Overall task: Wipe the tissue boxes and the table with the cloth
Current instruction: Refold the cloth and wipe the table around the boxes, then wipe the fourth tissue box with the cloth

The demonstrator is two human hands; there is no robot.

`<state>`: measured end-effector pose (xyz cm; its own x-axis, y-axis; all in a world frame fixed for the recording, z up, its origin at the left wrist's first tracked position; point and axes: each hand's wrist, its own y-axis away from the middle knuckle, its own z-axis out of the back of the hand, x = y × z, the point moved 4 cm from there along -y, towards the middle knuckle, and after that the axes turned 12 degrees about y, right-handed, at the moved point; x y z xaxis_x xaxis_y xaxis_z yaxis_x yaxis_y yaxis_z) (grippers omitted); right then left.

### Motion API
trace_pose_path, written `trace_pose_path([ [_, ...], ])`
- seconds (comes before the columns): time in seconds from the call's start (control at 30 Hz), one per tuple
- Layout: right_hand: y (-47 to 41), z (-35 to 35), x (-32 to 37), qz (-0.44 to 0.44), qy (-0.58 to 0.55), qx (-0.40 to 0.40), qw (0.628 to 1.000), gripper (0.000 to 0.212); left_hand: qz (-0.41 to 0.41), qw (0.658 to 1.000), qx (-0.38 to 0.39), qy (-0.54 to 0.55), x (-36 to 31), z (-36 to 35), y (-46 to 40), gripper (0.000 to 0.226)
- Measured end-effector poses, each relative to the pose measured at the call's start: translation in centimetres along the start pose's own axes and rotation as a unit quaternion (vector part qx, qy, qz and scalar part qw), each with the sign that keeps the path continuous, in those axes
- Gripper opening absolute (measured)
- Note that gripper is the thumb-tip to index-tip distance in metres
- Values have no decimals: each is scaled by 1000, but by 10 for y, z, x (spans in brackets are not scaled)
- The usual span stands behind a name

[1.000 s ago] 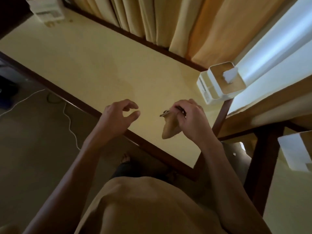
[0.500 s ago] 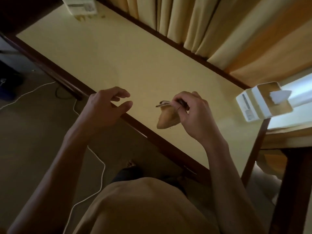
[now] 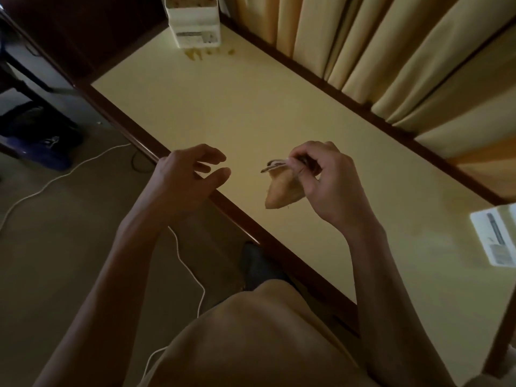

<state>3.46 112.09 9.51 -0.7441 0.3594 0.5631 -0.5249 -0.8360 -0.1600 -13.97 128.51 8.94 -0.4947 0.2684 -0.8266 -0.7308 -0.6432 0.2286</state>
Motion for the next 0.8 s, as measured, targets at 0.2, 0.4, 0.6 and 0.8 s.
trace_pose_path([
  [0.2,-86,-26,-15,-21,-18,17,999,13,4,1000,7,-24,11,29,-77,36],
  [0.4,-168,-49,-19,-25,-29,33,999,15,31,999,23,-21,31,55,-141,47],
  [0.6,-218,-74,-3,-6,-33,27,999,13,40,998,39,-12,44,78,-189,48],
  [0.8,-265,-106,26,-30,-29,28,999,11,11,998,65,-12,57,124,-249,43],
])
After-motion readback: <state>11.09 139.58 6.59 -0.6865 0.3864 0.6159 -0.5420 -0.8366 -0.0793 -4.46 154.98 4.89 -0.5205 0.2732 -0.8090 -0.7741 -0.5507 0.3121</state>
